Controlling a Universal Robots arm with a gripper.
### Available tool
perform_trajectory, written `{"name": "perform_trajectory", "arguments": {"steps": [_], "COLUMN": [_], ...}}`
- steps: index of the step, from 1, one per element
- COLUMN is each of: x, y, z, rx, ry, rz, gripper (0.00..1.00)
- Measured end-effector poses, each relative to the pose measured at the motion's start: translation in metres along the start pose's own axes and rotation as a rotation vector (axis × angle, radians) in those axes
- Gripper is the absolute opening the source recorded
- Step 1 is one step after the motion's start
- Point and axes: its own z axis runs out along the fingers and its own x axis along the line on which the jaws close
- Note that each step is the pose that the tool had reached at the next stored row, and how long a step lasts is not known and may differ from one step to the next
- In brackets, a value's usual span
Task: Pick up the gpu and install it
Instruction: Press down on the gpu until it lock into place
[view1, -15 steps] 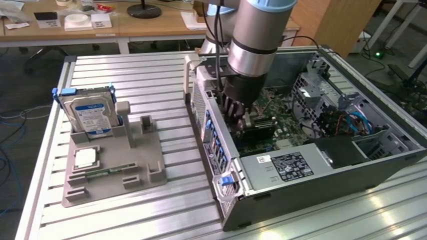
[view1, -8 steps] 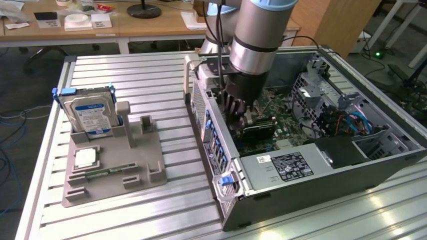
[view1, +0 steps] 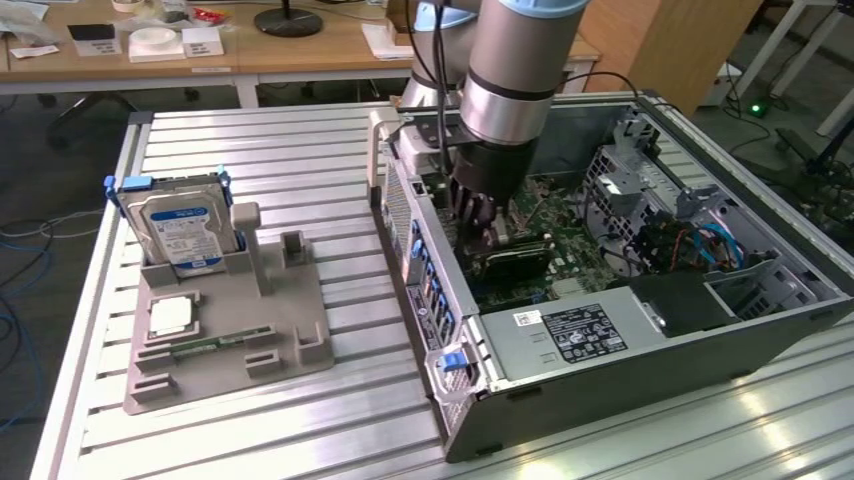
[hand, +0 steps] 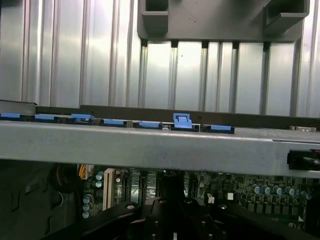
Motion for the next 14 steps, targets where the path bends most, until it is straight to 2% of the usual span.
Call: {"name": "perform_trajectory", "arguments": {"steps": [2,5,7,14], "x": [-0.0004,-0.0032,-0.0065,-0.0072], "y": [-0.0005,-0.0008,-0.0012,-0.0014], "z": [-0.0001,-0.0002,-0.0002,0.0023], "rx": [0.0102,0.0166,0.0181,0.0183], "ry": [0.0003,0.0006,0.0007,0.0006], "rz": [0.0,0.0,0.0,0.0], "gripper": [0.11,0.11,0.11,0.11]}}
